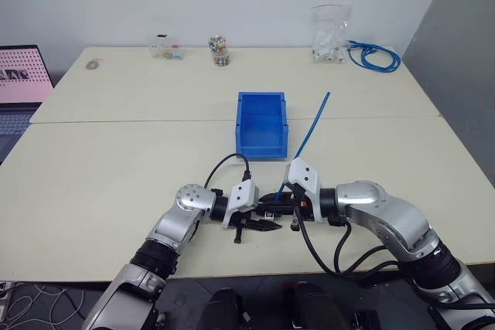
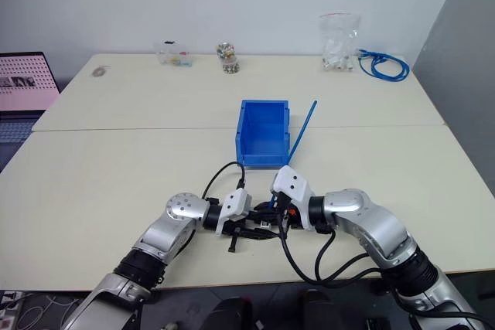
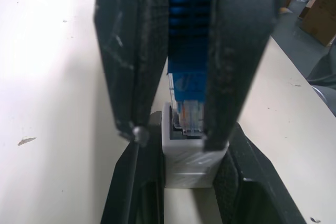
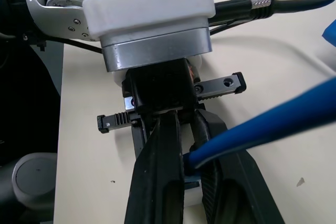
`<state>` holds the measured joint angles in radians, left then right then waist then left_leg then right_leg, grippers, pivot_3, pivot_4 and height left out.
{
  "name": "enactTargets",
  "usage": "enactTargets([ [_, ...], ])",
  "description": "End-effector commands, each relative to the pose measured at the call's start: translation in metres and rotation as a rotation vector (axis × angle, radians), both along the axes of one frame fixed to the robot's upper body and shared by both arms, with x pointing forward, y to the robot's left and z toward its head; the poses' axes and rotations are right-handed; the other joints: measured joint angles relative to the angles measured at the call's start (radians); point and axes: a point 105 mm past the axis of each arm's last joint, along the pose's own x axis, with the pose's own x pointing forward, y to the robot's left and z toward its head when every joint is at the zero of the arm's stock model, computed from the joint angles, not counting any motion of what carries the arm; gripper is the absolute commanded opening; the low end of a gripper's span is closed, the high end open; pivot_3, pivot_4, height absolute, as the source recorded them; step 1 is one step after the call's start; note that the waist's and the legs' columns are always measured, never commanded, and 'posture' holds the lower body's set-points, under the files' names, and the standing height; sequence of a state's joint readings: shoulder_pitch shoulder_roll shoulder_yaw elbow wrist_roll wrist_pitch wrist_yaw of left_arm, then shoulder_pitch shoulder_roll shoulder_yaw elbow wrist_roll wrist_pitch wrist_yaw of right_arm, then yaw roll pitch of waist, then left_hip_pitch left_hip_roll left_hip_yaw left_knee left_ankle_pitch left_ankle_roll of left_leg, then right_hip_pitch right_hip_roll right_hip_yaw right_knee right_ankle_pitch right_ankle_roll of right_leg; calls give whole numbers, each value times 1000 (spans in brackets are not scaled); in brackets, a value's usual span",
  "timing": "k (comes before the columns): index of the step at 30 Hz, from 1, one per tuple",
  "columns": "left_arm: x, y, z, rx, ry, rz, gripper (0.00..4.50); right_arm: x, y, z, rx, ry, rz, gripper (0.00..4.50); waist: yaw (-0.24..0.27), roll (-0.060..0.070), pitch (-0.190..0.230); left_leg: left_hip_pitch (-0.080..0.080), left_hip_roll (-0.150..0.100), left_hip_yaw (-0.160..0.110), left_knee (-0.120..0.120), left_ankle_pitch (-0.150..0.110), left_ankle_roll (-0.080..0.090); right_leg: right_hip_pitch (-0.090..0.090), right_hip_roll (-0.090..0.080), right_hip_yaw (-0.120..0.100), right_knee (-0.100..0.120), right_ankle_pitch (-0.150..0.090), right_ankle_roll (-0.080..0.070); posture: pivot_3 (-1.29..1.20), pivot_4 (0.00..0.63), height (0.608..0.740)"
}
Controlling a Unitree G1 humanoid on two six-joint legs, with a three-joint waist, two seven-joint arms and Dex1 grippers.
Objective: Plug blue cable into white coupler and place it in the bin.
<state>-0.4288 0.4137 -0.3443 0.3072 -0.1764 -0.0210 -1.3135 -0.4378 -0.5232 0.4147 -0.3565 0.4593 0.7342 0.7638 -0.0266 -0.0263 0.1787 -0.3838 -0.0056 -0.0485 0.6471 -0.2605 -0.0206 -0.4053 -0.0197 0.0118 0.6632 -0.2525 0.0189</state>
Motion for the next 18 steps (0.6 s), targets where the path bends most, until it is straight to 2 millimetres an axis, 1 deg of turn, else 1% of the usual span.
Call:
enactTargets([
  [1,0,3,-1,8,6,21,823,-6,3,-3,1,28,28,132,0,0,0,0,0,0,0,0,0,0,0,0,0,0,0,0,150,740],
  [7,-2,3,-1,11,11,18,823,-6,3,-8,-15,23,31,132,-2,0,0,0,0,0,0,0,0,0,0,0,0,0,0,0,150,740],
  [11,-2,3,0,9,10,19,823,-1,0,-13,-62,-29,45,132,-2,0,0,0,0,0,0,0,0,0,0,0,0,0,0,0,150,740],
  [14,-2,3,1,7,8,21,823,0,-4,-23,-144,-99,97,132,-2,0,0,1,0,0,0,0,0,0,0,0,0,0,0,0,150,740],
  [18,-2,2,1,5,3,25,823,-4,-3,-34,-188,-139,160,132,-2,0,-1,1,0,0,0,0,0,1,0,0,0,0,0,0,150,740],
])
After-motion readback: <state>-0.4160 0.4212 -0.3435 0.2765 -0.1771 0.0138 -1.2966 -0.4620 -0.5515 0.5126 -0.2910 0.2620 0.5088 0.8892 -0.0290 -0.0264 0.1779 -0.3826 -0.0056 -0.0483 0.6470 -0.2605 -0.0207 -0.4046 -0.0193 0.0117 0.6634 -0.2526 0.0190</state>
